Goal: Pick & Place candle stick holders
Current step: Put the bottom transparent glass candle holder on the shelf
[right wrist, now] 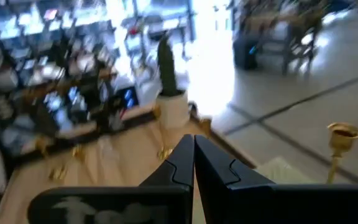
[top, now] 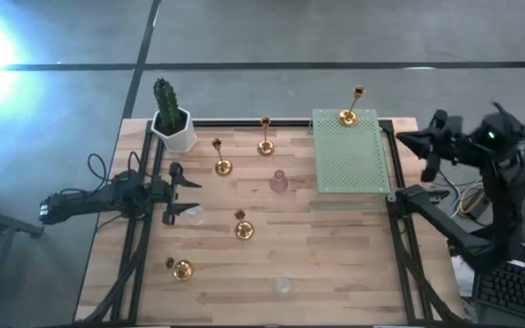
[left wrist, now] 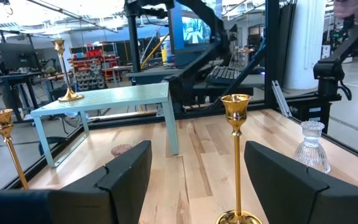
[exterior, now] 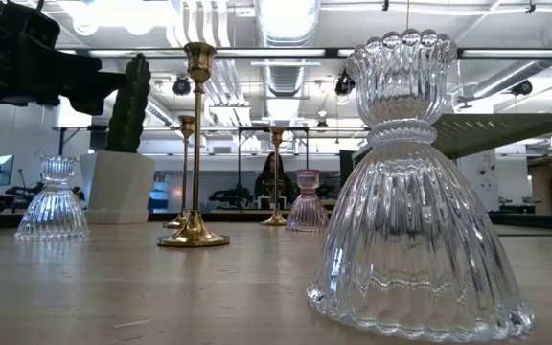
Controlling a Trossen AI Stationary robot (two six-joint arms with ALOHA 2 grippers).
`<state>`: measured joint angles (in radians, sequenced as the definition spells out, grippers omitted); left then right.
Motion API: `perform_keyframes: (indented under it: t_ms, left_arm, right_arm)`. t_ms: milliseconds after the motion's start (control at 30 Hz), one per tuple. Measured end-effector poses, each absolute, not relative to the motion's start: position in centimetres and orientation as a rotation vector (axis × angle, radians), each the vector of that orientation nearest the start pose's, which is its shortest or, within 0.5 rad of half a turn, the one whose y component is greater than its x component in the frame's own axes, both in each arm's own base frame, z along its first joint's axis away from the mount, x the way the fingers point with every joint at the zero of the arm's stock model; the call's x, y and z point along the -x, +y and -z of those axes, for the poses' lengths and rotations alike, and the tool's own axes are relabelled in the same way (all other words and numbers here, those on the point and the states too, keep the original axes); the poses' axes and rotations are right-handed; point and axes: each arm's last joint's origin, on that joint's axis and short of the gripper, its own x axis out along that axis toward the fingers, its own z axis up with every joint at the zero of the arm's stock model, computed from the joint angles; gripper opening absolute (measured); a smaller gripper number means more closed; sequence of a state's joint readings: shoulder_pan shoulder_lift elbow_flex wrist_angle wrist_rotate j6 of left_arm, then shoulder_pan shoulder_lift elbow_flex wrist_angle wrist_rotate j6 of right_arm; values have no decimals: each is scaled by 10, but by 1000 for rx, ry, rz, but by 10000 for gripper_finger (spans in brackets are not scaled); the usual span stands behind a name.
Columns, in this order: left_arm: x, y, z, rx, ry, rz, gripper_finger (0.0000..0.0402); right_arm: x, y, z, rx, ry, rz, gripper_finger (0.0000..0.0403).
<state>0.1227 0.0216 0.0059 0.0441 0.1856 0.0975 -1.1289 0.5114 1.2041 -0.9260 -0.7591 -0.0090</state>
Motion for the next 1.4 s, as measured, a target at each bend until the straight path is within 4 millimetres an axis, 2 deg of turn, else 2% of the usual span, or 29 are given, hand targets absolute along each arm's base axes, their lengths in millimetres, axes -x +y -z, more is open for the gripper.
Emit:
perform_keyframes:
  t_ms: [167, 233, 300, 433, 567, 700, 833, 1000, 1233, 1400]
  left_arm:
    - [-98, 7, -168, -102, -31, 61, 262]
    - [-98, 7, -168, -102, -32, 61, 262]
    - [-98, 7, -168, -102, -32, 61, 262]
    - [-98, 7, -168, -102, -32, 61, 262]
    - [-98, 7, -168, -102, -31, 61, 262]
    - [-98, 7, -168, -102, -31, 61, 262]
    - [-98, 7, -168, -102, -31, 61, 262]
    - [-98, 7, -168, -102, -31, 61, 262]
    - [-98, 7, -168, -102, -32, 61, 262]
    - [-98, 7, -168, -102, -31, 61, 262]
  right_arm:
    - [-59, -54, -398, -175, 398, 291, 8]
    - [-68, -64, -395, -159, 443, 302, 8]
    - [-77, -69, -397, -133, 400, 240, 8]
    - [-89, -70, -416, -80, 195, 135, 8]
    - [-98, -65, -432, -46, 58, 48, 8]
    - [-118, -60, -439, -45, -5, -61, 8]
    - [-141, -50, -434, -55, 30, -100, 8]
    - [-162, -25, -427, -54, 82, -130, 8]
    - [-159, 6, -411, -98, 256, 25, 8]
    - [-154, 23, -413, -175, 230, 108, 8]
